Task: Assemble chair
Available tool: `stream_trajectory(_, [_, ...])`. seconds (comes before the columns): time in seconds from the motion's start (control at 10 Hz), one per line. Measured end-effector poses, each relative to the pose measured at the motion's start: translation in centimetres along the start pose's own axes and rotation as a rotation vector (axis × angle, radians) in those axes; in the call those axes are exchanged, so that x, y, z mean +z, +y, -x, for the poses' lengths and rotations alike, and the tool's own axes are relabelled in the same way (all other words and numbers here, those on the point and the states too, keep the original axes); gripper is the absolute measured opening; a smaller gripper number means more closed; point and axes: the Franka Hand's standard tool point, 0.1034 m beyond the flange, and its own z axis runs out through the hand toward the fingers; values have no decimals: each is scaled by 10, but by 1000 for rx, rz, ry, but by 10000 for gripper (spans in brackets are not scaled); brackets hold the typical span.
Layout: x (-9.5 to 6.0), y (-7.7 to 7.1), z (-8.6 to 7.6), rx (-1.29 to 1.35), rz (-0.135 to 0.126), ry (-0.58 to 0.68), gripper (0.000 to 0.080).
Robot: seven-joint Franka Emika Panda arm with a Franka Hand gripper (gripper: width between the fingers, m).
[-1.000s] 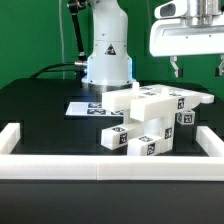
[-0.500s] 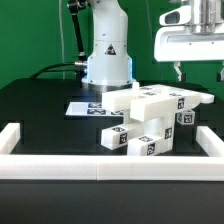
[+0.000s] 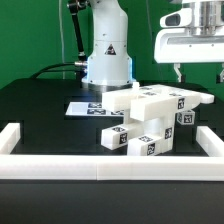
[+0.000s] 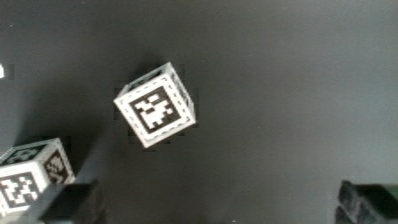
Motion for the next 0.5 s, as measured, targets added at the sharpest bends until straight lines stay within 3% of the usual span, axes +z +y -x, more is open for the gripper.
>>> stream_trajectory(0.1, [0,4,2,-43,14,-57,649])
stream_trajectory(0.5, [1,2,0,-61,4,-33,649])
